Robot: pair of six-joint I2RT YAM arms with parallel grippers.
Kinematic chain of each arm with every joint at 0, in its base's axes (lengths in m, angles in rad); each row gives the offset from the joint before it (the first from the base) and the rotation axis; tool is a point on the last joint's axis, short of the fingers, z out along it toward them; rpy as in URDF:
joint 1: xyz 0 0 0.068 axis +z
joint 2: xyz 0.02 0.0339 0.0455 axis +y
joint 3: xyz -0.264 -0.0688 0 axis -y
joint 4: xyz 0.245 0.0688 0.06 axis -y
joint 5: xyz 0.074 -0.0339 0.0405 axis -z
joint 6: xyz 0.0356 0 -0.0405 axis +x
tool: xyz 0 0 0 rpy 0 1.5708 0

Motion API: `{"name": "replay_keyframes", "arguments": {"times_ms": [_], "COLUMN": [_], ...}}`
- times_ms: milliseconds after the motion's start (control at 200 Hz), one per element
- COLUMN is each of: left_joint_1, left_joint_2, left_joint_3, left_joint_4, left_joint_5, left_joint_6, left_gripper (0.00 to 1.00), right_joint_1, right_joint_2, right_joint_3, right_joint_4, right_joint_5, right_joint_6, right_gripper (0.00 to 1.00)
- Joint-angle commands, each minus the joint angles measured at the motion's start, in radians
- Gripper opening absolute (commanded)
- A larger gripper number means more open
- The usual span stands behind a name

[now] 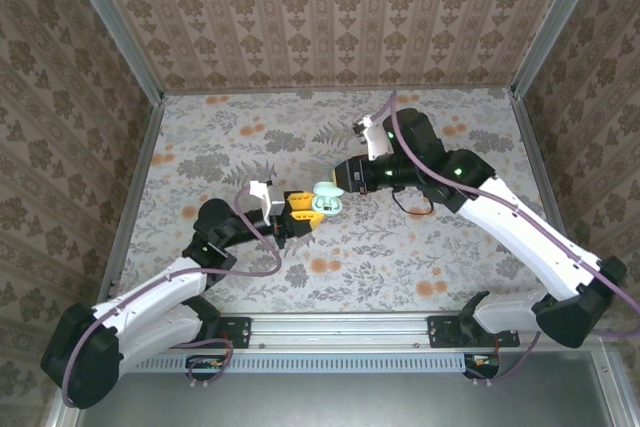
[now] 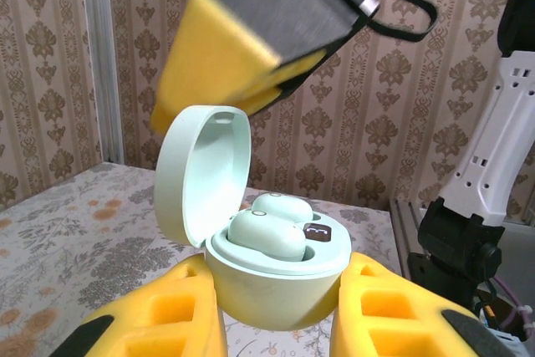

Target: Insert wireless bluetooth earbuds into charging case

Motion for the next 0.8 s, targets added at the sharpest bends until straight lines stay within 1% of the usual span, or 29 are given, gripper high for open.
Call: {"name": "replay_keyframes", "arguments": {"times_ms": [0, 120, 195, 270, 295, 320, 360, 410, 435, 645, 795], "left_joint_1": [-0.015, -0.016, -0.016, -0.014, -0.015, -0.014, -0.014, -0.014, -0.014, -0.013, -0.013], "left_joint_2": [-0.022, -0.029, -0.032, -0.033, -0.033, -0.032, -0.032, -0.033, -0.034, -0.042, -0.067], "left_joint_3": [0.053, 0.059, 0.057, 0.057, 0.057, 0.056, 0.055, 0.051, 0.050, 0.029, 0.015], "left_joint_4": [-0.015, -0.026, -0.022, -0.011, -0.006, 0.000, 0.010, 0.020, 0.024, 0.038, 0.035], "left_joint_5": [0.007, -0.041, -0.071, -0.074, -0.105, -0.110, -0.114, -0.120, -0.122, -0.142, -0.155], "left_joint_6": [-0.006, -0.011, -0.015, -0.024, -0.026, -0.030, -0.034, -0.042, -0.045, -0.070, -0.076], "left_gripper": [0.00, 0.00, 0.00, 0.00, 0.00, 0.00, 0.00, 0.00, 0.00, 0.00, 0.00], "right_joint_1": [-0.004, -0.003, -0.002, -0.003, -0.004, -0.004, -0.005, -0.009, -0.010, -0.032, -0.036], "right_joint_2": [-0.005, -0.061, -0.109, -0.161, -0.177, -0.190, -0.206, -0.219, -0.224, -0.189, -0.167], "right_joint_3": [0.000, -0.063, -0.110, -0.154, -0.168, -0.182, -0.203, -0.229, -0.241, -0.323, -0.405], "right_joint_4": [0.010, 0.034, 0.034, 0.042, 0.048, 0.057, 0.072, 0.095, 0.135, 0.304, 0.513], "right_joint_5": [-0.092, -0.150, -0.147, -0.133, -0.126, -0.117, -0.105, -0.107, -0.112, -0.173, -0.248], "right_joint_6": [-0.006, 0.016, 0.027, 0.048, 0.060, 0.075, 0.104, 0.141, 0.161, 0.333, 0.477], "right_gripper": [0.31, 0.32, 0.37, 0.39, 0.42, 0.46, 0.54, 0.62, 0.63, 0.73, 0.74]}}
